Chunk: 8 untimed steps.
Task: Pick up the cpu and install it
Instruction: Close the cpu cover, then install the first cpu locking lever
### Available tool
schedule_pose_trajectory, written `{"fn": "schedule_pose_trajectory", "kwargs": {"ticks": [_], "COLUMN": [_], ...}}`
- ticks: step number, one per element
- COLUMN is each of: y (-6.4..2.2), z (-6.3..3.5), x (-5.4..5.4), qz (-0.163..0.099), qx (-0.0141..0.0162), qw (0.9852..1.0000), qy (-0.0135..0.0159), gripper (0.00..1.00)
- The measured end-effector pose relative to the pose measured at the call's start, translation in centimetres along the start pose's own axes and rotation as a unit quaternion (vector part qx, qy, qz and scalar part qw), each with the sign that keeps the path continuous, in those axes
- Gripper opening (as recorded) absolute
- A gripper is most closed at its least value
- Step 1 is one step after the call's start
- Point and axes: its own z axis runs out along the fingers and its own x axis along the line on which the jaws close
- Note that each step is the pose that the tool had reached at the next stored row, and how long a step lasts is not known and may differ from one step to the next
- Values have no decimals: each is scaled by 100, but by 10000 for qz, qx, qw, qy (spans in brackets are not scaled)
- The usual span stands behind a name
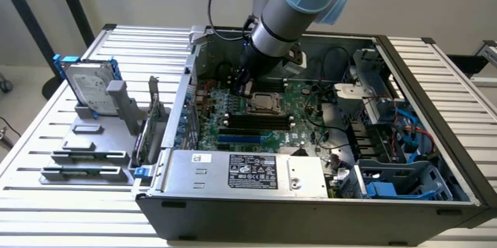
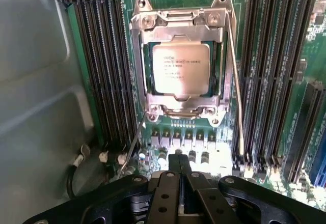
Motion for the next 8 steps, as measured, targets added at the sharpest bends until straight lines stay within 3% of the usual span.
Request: {"fn": "schedule_pose_trajectory", "kwargs": {"ticks": [8], "y": [0], "z": [0], "x": [0], "qz": [0], "qx": [0], "qw": [10000], "qy": [0], "gripper": [11]}}
